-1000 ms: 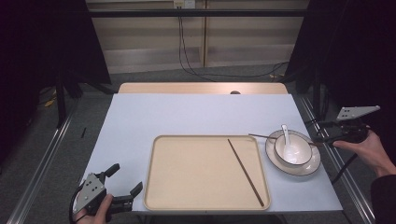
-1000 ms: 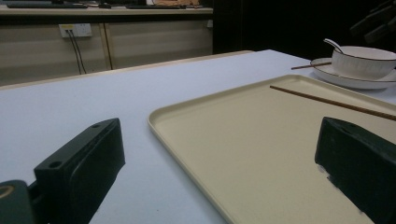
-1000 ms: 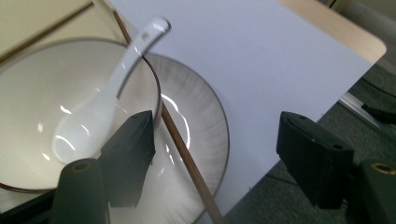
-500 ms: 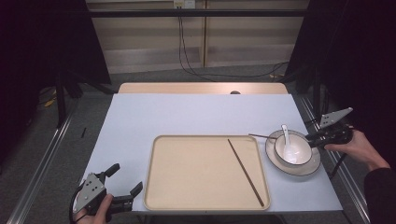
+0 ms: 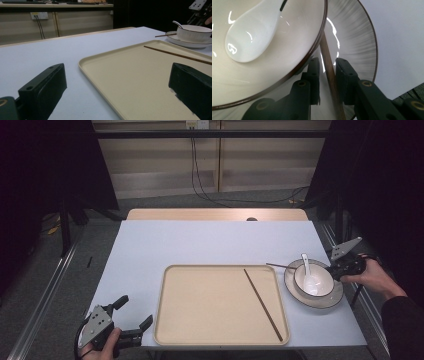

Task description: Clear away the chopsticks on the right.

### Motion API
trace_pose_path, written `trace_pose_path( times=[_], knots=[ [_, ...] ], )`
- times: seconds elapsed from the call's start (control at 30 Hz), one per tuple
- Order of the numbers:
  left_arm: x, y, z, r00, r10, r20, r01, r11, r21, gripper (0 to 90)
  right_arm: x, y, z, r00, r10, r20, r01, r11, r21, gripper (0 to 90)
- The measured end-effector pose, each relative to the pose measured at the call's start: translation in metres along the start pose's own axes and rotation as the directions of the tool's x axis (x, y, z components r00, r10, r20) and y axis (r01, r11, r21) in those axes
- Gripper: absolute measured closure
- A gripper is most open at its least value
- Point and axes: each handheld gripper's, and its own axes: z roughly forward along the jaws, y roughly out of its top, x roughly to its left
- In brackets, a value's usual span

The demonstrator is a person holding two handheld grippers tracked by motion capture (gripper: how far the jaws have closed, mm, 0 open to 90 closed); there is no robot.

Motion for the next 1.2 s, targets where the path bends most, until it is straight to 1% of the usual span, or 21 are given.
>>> trace_pose_path(
  times=[0.13,0.17,0.2,0.23,0.27,0.4,0.47,0.53,0.57,0.63,0.67,0.7,0.8,0.83,0.87,0.93,1.0,1.03,1.1,1.13,1.2],
  knots=[
    [0.000,-0.001,0.001,0.9998,-0.009,0.015,0.009,1.0000,-0.001,1.4,0.000,0.000,0.001,0.9997,0.001,0.023,-0.001,1.000,0.002,82.9],
    [0.000,-0.001,0.001,0.9999,-0.004,0.014,0.004,1.0000,0.001,1.4,-0.001,0.000,0.001,1.0000,-0.006,0.003,0.006,1.000,-0.007,83.9],
    [0.000,-0.001,0.001,0.9999,-0.004,0.014,0.004,1.0000,0.001,1.4,0.000,-0.001,0.002,1.0000,-0.003,0.000,0.003,1.000,-0.010,83.9],
    [-0.001,0.000,0.001,0.9999,-0.012,0.009,0.012,0.9999,-0.007,1.4,0.000,-0.001,0.002,1.0000,-0.003,0.000,0.003,1.000,-0.010,83.9],
    [0.000,0.000,0.001,0.9999,-0.001,0.010,0.001,1.0000,0.002,1.4,0.000,-0.002,0.001,1.0000,-0.002,0.000,0.002,1.000,-0.013,84.4],
    [-0.001,0.000,0.000,1.0000,-0.003,0.007,0.003,1.0000,0.000,1.4,0.000,-0.002,0.001,1.0000,-0.007,-0.005,0.007,1.000,-0.011,84.6],
    [-0.001,0.000,0.000,1.0000,-0.002,0.006,0.002,1.0000,0.001,1.4,0.001,-0.002,0.000,1.0000,0.004,0.004,-0.004,1.000,-0.008,84.7],
    [-0.001,0.000,0.000,1.0000,-0.003,0.007,0.003,1.0000,0.001,1.4,0.001,-0.003,0.000,0.9999,0.014,-0.002,-0.014,1.000,-0.016,84.8],
    [-0.001,0.000,0.000,1.0000,0.001,0.005,-0.001,1.0000,0.004,1.4,-0.001,-0.003,-0.003,0.9997,0.023,0.004,-0.023,0.998,-0.051,85.0],
    [-0.001,0.000,0.001,0.9999,0.005,0.008,-0.005,1.0000,0.007,1.4,-0.001,-0.004,-0.004,0.9994,0.031,0.011,-0.031,0.998,-0.062,85.0],
    [-0.001,0.000,0.001,0.9998,0.002,0.018,-0.003,1.0000,0.007,1.4,-0.001,-0.004,-0.010,0.9986,0.051,0.012,-0.050,0.995,-0.086,85.0],
    [-0.001,0.000,0.001,0.9998,0.002,0.018,-0.003,1.0000,0.007,1.4,-0.001,-0.004,-0.010,0.9986,0.051,0.012,-0.050,0.995,-0.086,85.0],
    [-0.001,0.000,0.001,0.9999,0.010,0.011,-0.010,0.9999,0.009,1.4,-0.003,-0.004,-0.019,0.9959,0.086,0.028,-0.082,0.988,-0.131,85.0],
    [-0.001,0.000,0.001,0.9999,0.007,0.010,-0.007,1.0000,0.007,1.4,-0.003,-0.004,-0.021,0.9947,0.098,0.030,-0.093,0.987,-0.132,85.0],
    [-0.001,0.000,0.001,0.9999,0.007,0.010,-0.007,0.9999,0.008,1.4,-0.003,-0.004,-0.023,0.9919,0.116,0.052,-0.108,0.985,-0.135,85.0],
    [-0.001,0.000,0.001,0.9999,0.007,0.009,-0.007,0.9999,0.007,1.4,-0.003,-0.004,-0.025,0.9911,0.125,0.046,-0.117,0.983,-0.142,85.0],
    [-0.001,0.000,0.001,0.9999,0.006,0.009,-0.006,1.0000,0.005,1.4,-0.003,-0.004,-0.029,0.9857,0.155,0.067,-0.141,0.974,-0.175,85.0],
    [-0.001,0.000,0.001,0.9999,0.007,0.012,-0.007,1.0000,0.007,1.4,-0.003,-0.002,-0.034,0.9846,0.164,0.061,-0.149,0.970,-0.194,85.0],
    [-0.001,0.000,0.001,0.9999,0.007,0.010,-0.007,0.9999,0.009,1.4,-0.002,0.000,-0.038,0.9829,0.174,0.059,-0.159,0.966,-0.206,85.0],
    [-0.002,0.000,0.001,0.9998,0.013,0.012,-0.013,0.9999,0.009,1.4,-0.002,0.001,-0.041,0.9794,0.193,0.061,-0.176,0.961,-0.214,85.0],
    [-0.002,0.000,0.002,0.9999,0.010,0.012,-0.010,0.9999,0.006,1.4,-0.002,0.002,-0.042,0.9788,0.195,0.063,-0.177,0.959,-0.221,85.0]
  ],
)
